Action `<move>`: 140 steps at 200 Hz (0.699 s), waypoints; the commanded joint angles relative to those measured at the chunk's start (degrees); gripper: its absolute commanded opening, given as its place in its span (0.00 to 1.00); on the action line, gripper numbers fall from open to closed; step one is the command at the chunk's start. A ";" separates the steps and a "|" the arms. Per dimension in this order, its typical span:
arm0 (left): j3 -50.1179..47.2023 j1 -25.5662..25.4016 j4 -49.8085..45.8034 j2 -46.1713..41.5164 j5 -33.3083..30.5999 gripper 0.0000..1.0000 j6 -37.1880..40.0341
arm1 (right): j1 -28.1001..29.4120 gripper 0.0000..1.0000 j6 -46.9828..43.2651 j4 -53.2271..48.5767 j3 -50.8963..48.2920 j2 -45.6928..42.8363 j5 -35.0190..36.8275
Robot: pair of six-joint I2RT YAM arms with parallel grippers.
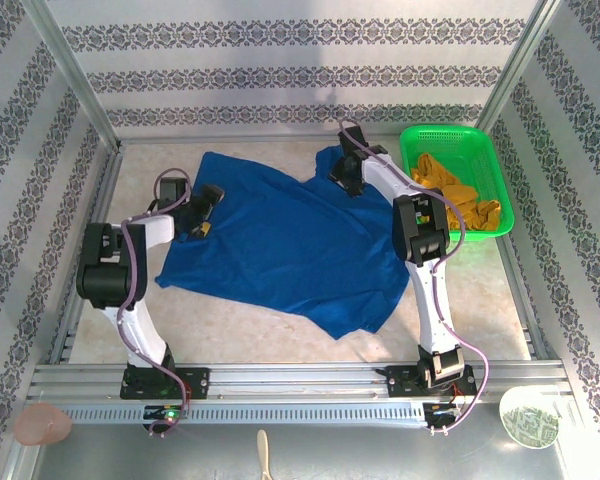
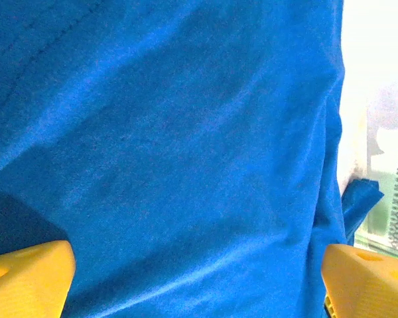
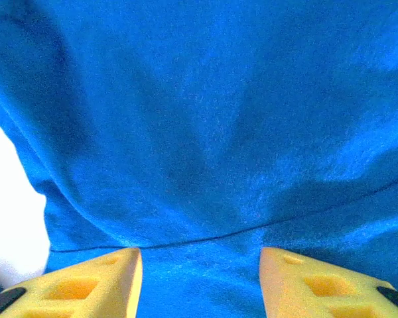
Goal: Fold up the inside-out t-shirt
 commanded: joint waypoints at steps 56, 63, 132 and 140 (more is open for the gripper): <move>-14.26 6.16 -0.87 -12.75 -3.93 0.99 1.12 | -1.22 0.48 -5.70 -2.79 19.31 8.09 -9.65; -12.60 6.31 -1.34 -13.67 -2.63 1.00 2.85 | -1.10 0.48 -7.08 -2.50 20.12 7.58 -10.75; 0.18 6.17 -26.42 -31.99 -1.95 0.99 21.44 | 4.94 0.51 -20.00 3.43 -5.81 -24.82 -9.26; -0.37 6.17 -29.13 -34.66 -1.90 1.00 22.39 | 5.75 0.51 -19.63 5.83 -12.97 -30.72 -7.64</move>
